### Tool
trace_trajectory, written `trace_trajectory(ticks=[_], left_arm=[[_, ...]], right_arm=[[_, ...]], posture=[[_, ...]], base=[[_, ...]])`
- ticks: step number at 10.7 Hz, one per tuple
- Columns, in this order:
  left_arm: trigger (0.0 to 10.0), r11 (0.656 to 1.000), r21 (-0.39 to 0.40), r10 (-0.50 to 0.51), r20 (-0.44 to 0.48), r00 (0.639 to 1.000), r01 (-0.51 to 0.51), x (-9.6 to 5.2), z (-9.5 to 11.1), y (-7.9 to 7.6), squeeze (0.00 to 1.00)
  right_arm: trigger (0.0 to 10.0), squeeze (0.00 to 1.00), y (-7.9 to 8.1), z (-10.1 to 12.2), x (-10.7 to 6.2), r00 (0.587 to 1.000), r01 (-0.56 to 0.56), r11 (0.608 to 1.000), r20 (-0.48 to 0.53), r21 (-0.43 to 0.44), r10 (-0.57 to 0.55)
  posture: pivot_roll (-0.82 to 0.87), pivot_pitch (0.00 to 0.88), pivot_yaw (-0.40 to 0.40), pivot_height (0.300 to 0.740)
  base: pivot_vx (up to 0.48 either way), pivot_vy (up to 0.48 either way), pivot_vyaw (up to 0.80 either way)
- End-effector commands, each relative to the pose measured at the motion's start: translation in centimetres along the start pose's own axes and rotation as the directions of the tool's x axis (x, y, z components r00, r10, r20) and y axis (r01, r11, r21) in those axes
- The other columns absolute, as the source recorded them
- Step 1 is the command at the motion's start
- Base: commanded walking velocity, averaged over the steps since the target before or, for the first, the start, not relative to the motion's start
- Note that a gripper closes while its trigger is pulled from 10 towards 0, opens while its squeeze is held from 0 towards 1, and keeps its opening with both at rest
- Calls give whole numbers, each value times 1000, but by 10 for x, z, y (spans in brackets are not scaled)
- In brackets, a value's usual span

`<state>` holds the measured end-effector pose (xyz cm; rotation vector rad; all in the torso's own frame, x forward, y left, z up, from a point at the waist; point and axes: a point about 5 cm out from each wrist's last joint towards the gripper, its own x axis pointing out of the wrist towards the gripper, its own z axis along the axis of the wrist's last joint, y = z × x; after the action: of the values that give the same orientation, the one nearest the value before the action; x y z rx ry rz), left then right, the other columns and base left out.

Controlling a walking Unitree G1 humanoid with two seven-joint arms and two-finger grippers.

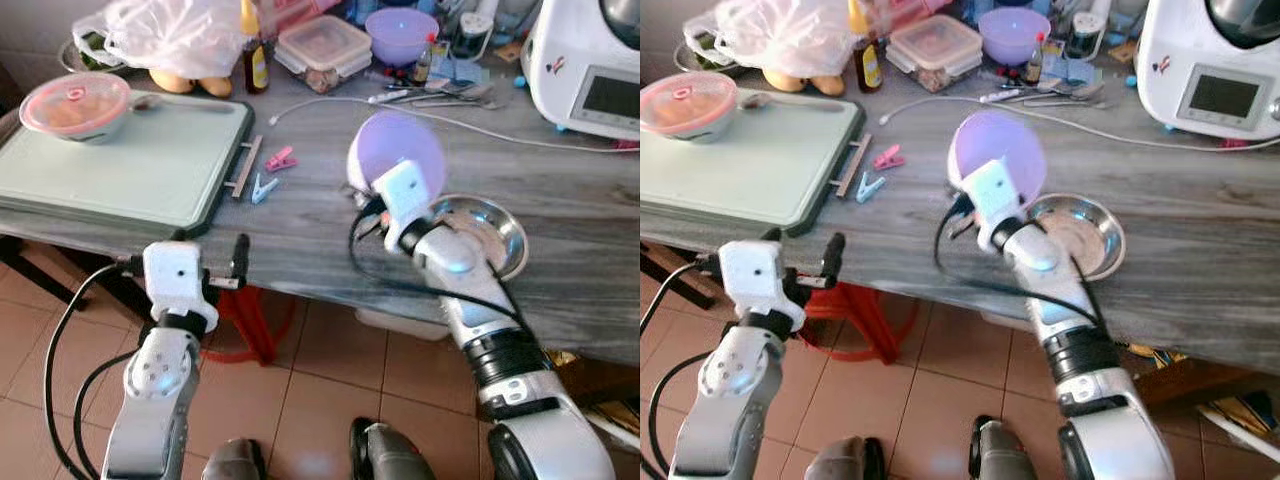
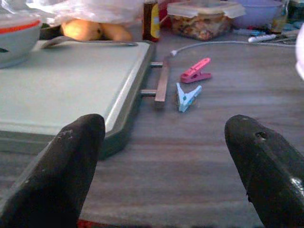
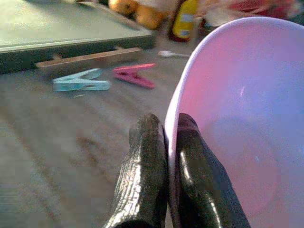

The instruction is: Setting the table

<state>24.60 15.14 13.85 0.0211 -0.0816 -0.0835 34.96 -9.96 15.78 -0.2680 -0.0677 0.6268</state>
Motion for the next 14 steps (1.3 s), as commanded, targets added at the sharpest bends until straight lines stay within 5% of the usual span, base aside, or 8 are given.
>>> trace_trajectory(ticks=[1, 2, 3, 9, 14], left_arm=[[10000, 1000, 8, -3, -20, 1000, 3, -2, -2, 2, 0], [10000, 1000, 3, -17, -22, 1000, 17, -2, -2, 0, 0], [10000, 1000, 1, -24, -24, 999, 24, -3, -3, -2, 0], [10000, 966, -79, -246, -6, 969, 245, -8, 2, -23, 0], [10000, 952, -86, -295, -8, 956, 293, -3, -2, -29, 0]], right_arm=[[10000, 0, 5, 4, 3, 999, -36, 999, 23, -6, 36], [10000, 875, 10, 3, 5, 999, -47, 999, 18, -7, 47], [10000, 1000, 11, 1, 6, 999, -37, 999, 5, -24, 37], [10000, 1000, -8, -1, 0, 986, 57, 997, -152, -56, -65], [10000, 1000, -23, 35, 1, 980, 114, 993, -162, -26, -117]], posture=[[73, 182, 19, 740], [74, 197, 19, 740], [75, 195, 18, 740], [63, 179, 13, 740], [38, 141, 4, 740]], base=[[0, 0, 0], [0, 0, 0], [0, 0, 0], [0, 0, 0], [0, 0, 0]])
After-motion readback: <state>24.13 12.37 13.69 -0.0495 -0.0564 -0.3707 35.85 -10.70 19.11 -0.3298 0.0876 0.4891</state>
